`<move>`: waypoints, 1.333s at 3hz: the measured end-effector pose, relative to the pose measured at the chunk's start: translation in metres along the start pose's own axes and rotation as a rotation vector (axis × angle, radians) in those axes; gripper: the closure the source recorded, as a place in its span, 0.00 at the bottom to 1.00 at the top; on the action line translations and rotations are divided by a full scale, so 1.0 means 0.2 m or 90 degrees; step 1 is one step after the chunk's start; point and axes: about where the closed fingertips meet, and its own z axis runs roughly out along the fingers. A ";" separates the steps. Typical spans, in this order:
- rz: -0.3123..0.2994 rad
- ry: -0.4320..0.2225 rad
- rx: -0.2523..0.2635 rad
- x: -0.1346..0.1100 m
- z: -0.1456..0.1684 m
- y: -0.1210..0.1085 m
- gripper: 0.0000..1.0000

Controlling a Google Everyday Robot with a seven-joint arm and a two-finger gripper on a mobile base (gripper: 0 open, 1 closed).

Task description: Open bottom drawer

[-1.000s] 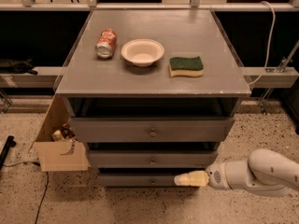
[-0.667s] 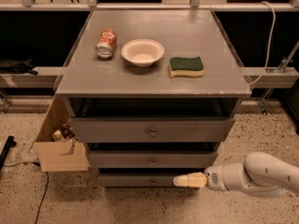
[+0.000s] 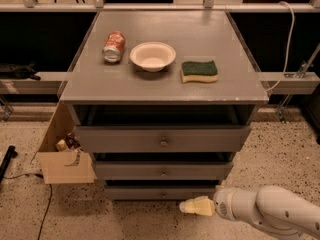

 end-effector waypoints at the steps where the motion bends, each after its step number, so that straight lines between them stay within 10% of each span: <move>1: -0.005 -0.026 0.041 -0.06 0.01 -0.07 0.00; 4: -0.011 0.014 0.072 -0.07 0.41 -0.24 0.00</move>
Offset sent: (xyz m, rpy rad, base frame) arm 0.0319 0.0151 -0.0263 -0.0288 -0.0207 -0.0347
